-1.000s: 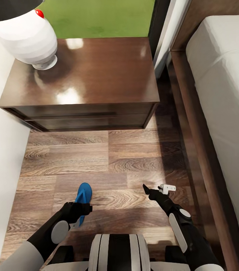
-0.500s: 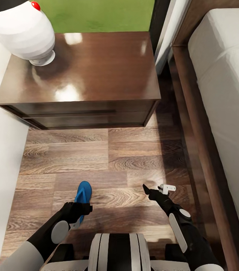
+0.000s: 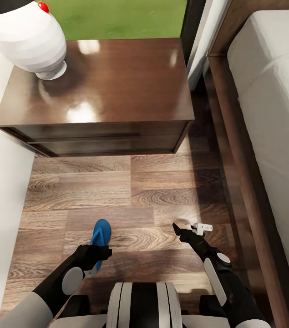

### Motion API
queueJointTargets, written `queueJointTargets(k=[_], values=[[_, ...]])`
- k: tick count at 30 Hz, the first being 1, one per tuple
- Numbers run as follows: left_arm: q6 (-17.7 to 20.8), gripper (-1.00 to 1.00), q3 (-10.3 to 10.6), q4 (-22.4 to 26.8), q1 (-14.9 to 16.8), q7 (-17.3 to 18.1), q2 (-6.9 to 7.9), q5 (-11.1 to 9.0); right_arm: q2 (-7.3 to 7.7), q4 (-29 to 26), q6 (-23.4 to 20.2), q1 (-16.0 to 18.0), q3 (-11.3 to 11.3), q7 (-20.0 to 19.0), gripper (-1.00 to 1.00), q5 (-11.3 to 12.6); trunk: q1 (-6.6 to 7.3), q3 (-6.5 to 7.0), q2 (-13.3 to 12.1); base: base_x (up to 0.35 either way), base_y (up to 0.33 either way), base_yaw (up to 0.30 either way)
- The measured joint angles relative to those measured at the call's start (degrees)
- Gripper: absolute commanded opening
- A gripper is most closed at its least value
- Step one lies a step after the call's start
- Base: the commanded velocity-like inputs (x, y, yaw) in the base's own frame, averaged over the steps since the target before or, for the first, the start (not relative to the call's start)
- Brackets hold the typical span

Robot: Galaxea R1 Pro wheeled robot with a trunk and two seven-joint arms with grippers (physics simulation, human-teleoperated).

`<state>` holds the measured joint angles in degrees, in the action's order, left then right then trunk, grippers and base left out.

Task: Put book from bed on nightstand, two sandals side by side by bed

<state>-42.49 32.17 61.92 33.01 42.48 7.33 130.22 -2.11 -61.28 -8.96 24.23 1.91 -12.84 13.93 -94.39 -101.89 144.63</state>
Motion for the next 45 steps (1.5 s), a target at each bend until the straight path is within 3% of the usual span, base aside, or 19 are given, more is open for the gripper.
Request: queueJointTargets(k=[34, 45], values=[[-0.1, 1.00, 0.1, 0.0, 0.0, 0.1, 0.00, 0.0, -0.02, 0.0, 0.0, 0.0, 0.0, 0.0, 1.00, 0.0, 0.00, 0.00, 0.0, 0.000, 0.000, 0.000], [0.0, 1.00, 0.0, 0.0, 0.0, 0.1, 0.00, 0.0, 0.00, 0.0, 0.0, 0.0, 0.0, 0.0, 1.00, 0.0, 0.01, 0.00, 0.0, 0.142, -0.039, 0.000]])
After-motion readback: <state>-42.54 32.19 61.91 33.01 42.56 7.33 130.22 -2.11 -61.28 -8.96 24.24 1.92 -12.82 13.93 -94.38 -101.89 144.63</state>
